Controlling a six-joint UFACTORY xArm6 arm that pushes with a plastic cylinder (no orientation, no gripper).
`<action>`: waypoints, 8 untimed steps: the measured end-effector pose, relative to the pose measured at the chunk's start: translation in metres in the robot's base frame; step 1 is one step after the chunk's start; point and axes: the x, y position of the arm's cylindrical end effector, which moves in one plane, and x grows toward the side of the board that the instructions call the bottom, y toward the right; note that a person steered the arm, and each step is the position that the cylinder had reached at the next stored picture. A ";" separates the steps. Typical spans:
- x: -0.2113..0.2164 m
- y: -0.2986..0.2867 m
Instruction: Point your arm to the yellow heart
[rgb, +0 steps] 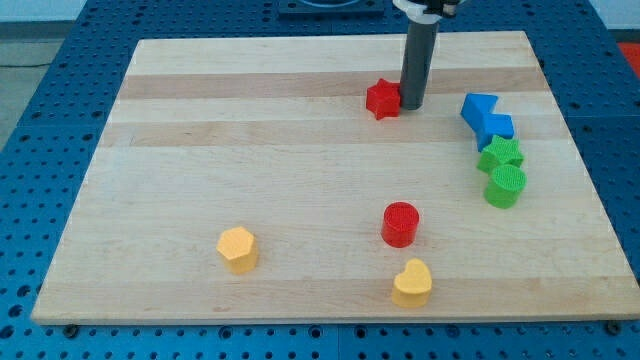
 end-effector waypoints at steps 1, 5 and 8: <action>0.000 -0.023; 0.126 -0.201; 0.279 -0.252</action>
